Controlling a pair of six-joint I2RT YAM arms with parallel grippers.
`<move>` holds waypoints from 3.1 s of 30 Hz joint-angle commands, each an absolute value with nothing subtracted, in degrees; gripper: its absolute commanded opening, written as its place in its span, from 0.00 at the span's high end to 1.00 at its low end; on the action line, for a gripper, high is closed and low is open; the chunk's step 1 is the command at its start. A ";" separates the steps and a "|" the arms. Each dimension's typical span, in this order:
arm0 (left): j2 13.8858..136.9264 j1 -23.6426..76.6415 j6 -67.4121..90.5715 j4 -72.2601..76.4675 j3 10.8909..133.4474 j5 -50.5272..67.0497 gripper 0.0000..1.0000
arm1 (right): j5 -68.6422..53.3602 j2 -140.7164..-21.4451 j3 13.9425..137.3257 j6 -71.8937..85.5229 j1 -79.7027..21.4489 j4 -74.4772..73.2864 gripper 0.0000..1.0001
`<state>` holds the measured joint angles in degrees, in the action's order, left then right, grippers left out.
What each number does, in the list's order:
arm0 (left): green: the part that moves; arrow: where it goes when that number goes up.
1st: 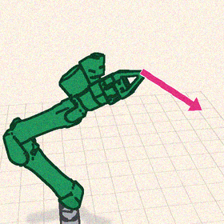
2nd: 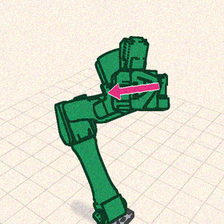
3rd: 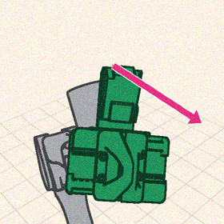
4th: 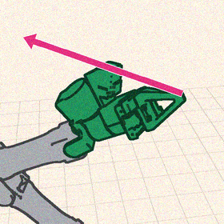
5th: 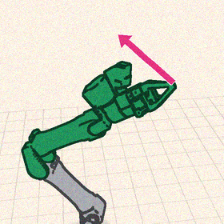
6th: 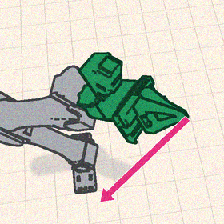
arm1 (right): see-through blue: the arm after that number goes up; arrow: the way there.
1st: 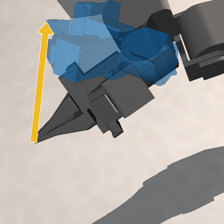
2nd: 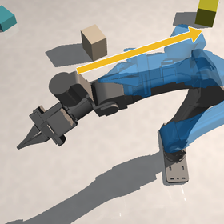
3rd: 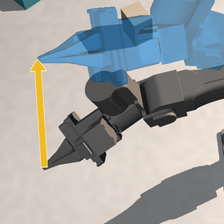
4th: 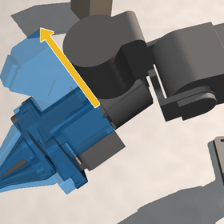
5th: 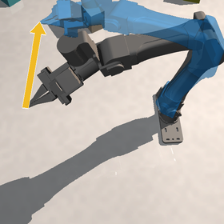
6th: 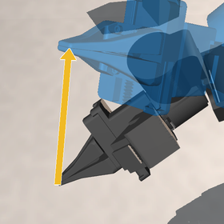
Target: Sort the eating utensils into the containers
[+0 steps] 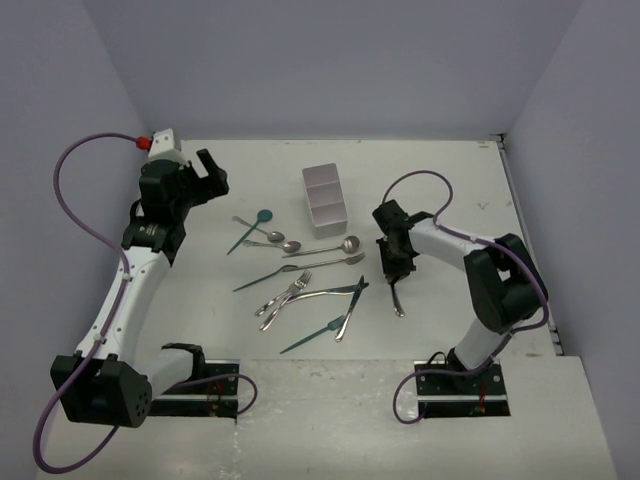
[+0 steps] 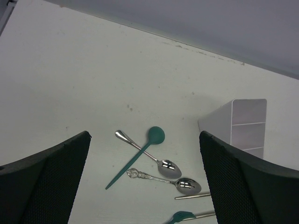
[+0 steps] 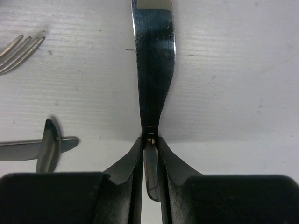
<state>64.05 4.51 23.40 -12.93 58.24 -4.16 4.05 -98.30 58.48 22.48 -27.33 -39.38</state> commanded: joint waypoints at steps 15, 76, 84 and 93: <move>71.44 18.98 25.57 0.59 58.36 14.14 0.00 | -1.12 -74.36 55.71 15.39 -27.25 -17.76 1.00; 66.45 20.74 24.96 -8.88 54.50 -2.56 0.00 | 18.80 -85.54 73.93 31.17 -35.68 0.28 0.01; 65.92 20.74 27.42 -13.09 52.83 -3.42 0.00 | 24.01 -72.95 58.81 52.97 -37.70 -33.02 0.01; 67.32 20.74 27.77 -14.41 52.47 -0.27 0.00 | 18.64 -80.49 56.95 63.62 -48.86 -43.59 0.01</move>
<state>67.18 20.75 27.05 -14.02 52.58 -1.67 19.64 -77.12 54.72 56.18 -46.19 -38.46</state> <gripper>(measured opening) 0.999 0.989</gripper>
